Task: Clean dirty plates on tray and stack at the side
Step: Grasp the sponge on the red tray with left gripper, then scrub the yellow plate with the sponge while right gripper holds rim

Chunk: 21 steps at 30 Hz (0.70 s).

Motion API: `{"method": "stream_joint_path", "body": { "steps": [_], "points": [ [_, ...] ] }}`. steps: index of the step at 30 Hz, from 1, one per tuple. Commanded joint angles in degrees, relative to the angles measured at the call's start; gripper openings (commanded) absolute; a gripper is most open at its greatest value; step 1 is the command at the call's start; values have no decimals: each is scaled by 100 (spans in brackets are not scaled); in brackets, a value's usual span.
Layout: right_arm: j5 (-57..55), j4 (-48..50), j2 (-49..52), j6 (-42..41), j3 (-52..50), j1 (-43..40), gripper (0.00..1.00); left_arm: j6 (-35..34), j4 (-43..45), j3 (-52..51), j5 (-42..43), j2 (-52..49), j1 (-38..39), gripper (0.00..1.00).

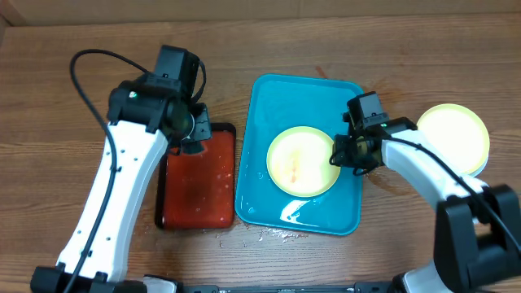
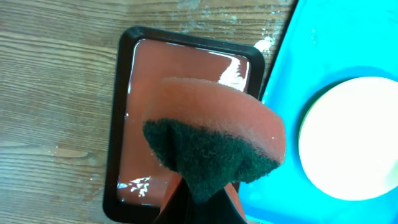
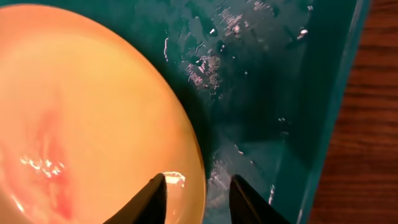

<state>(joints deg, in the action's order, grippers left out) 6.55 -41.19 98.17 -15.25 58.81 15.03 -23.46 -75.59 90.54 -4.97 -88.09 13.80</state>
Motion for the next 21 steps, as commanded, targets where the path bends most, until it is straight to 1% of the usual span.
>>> {"method": "stream_joint_path", "body": {
  "steps": [1,2,4,7,10,13,16,19,21],
  "points": [
    [402,72,302,72,42,7,25,166,-26,111,68,129,11,4],
    [459,66,396,70,42,9,20,168,-24,109,164,125,11,4],
    [498,63,533,66,42,9,4,166,59,66,374,116,44,4],
    [647,68,535,68,42,20,4,162,286,7,590,81,153,4],
    [664,61,535,66,42,33,4,142,785,-133,1038,-50,398,4],
    [667,66,535,68,42,70,4,-144,1272,-358,1259,-304,756,4],
    [667,63,535,70,42,133,4,-411,1705,-555,1255,-719,1158,4],
    [664,68,535,72,42,188,4,-584,2022,-601,1248,-1329,1565,4],
    [664,66,535,72,42,208,4,-815,2216,-601,1250,-1742,1775,4]
  ]
}}
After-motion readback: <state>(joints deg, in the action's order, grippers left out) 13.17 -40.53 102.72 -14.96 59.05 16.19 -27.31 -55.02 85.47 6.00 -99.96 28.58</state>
